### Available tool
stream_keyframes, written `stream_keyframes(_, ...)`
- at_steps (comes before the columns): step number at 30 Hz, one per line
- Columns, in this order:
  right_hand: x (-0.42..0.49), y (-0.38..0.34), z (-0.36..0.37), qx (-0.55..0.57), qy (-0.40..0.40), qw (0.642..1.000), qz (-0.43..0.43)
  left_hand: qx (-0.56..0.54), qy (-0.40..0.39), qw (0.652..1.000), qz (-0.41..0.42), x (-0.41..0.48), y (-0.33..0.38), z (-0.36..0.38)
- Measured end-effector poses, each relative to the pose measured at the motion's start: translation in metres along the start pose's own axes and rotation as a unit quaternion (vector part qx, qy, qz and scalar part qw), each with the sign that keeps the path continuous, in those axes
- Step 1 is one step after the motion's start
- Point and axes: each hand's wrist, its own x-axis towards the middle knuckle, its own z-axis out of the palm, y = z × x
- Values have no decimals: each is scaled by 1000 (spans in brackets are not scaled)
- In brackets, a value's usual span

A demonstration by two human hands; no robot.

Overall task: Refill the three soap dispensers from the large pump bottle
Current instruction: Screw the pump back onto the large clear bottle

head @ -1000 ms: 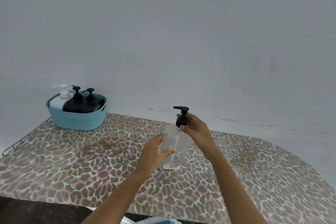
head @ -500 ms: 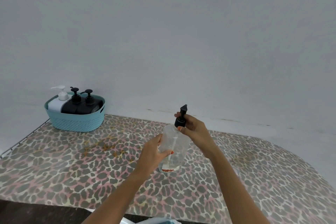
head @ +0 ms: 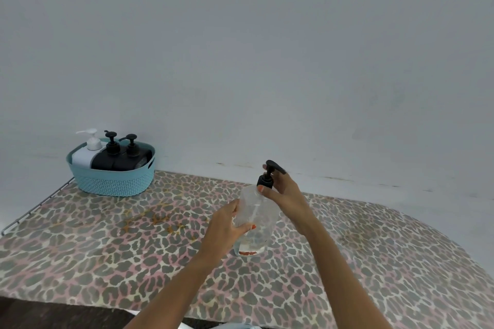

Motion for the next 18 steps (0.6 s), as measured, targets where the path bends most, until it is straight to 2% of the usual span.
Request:
stream_keyframes(3, -2, 1, -12, 18, -31, 999, -16, 4, 1, 1000, -2, 0, -2, 2)
stream_keyframes(11, 8, 4, 14, -97, 143, 985, -26, 0, 4, 1000, 7, 0, -4, 2)
stream_keyframes(14, 4, 2, 16, -110, 106, 988, -32, 0, 4, 1000, 9, 0, -5, 2)
stream_keyframes(18, -1, -5, -2, -38, 1, 998, -42, -3, 3, 1000, 8, 2, -6, 2)
